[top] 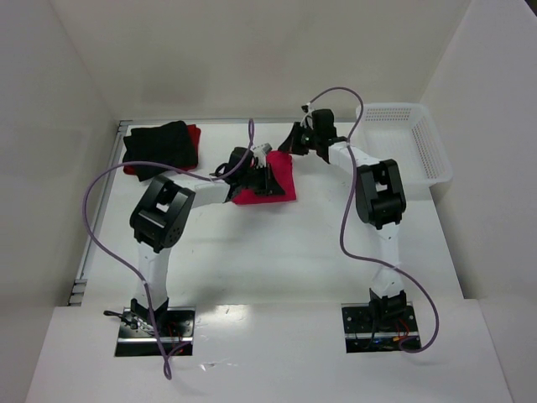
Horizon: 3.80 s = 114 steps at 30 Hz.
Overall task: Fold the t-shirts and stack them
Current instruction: Smooth out wrinkles on the folded tshirt, then put the neatly folded tshirt into the corner of the board with the left arm
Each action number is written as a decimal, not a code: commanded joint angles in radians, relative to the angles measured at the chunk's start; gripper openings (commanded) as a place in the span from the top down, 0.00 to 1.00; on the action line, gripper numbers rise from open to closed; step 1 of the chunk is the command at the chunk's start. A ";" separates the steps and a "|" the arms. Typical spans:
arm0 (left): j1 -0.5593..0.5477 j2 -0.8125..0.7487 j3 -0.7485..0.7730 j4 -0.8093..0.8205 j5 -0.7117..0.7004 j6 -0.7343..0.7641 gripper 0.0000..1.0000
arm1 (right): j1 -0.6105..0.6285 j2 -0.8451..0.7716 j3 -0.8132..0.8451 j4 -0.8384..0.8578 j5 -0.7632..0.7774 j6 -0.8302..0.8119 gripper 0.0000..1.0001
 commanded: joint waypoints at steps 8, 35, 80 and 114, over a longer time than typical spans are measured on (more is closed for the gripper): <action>0.001 0.059 -0.002 0.057 -0.060 -0.052 1.00 | 0.003 0.147 0.123 -0.015 -0.026 0.002 1.00; 0.194 -0.321 0.104 -0.520 -0.088 0.232 0.09 | -0.029 -0.264 0.125 -0.338 0.164 -0.167 0.80; 0.346 0.087 0.070 -0.263 0.126 0.260 0.01 | 0.181 -0.071 -0.046 -0.394 0.471 -0.125 1.00; 0.239 0.259 0.228 -0.296 0.139 0.139 0.01 | 0.190 -0.003 -0.007 -0.375 0.381 -0.087 1.00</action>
